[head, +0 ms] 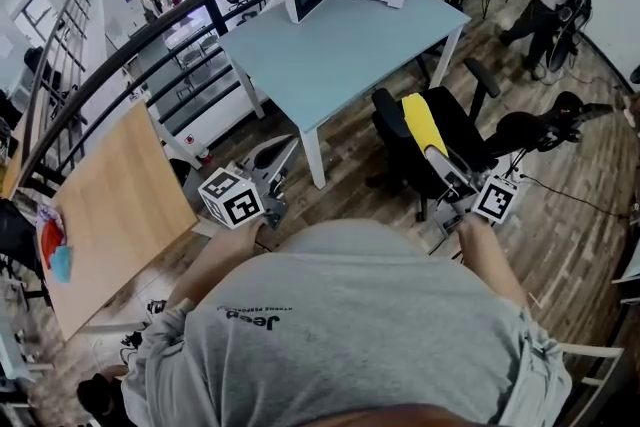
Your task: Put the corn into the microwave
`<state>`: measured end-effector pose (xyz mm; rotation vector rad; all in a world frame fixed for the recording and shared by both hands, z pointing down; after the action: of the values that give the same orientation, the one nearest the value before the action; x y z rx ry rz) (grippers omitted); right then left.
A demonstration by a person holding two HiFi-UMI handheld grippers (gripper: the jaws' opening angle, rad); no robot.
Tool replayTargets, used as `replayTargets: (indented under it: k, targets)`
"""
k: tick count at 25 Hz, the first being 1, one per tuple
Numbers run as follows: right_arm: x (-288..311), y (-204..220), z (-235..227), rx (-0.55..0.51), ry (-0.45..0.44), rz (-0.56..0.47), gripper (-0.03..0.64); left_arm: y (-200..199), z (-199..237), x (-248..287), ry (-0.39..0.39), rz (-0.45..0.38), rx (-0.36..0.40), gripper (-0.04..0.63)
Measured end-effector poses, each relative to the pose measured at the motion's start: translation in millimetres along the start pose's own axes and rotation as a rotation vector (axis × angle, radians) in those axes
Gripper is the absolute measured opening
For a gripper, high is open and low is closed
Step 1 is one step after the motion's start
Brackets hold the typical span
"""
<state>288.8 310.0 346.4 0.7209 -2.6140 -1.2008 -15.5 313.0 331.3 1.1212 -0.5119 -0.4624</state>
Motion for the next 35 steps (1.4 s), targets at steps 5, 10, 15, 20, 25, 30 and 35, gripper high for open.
replayTargets:
  k: [5,10,15,20,25,30,35]
  targets:
    - [-6,-5,-12,0.0,-0.02,-0.004,0.232,3,-6,16,-0.004,0.02,0.002,0.018]
    - [2,-5,-21,0.025,-0.029,-0.003,0.232,4,2,22,-0.009,0.033,-0.007,0.018]
    - [23,-10,-34,0.014,-0.009,0.008,0.232,3,29,29,0.01,0.027,-0.019,0.018]
    - [62,-26,-54,0.011,0.019,-0.004,0.232,-6,82,37,0.04,0.023,-0.04,0.018]
    - [134,-48,-81,0.016,0.04,-0.025,0.232,-30,162,51,0.078,0.029,-0.044,0.018]
    - [218,-84,-111,0.033,0.056,-0.057,0.232,-68,250,73,0.133,0.05,-0.039,0.018]
    - [291,-110,-128,0.021,0.074,-0.072,0.232,-101,319,80,0.177,0.07,-0.018,0.018]
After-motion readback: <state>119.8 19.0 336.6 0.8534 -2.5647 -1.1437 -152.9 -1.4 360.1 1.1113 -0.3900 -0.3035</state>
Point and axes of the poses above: the fingertips, and each gripper's own axes: x forward along the fingers, z to its left, y out of its underside, the point moved 3 cm from there along -x, backward along the fingers, and after that the axes turned 12 degrees about z, right-handed, at the moved point
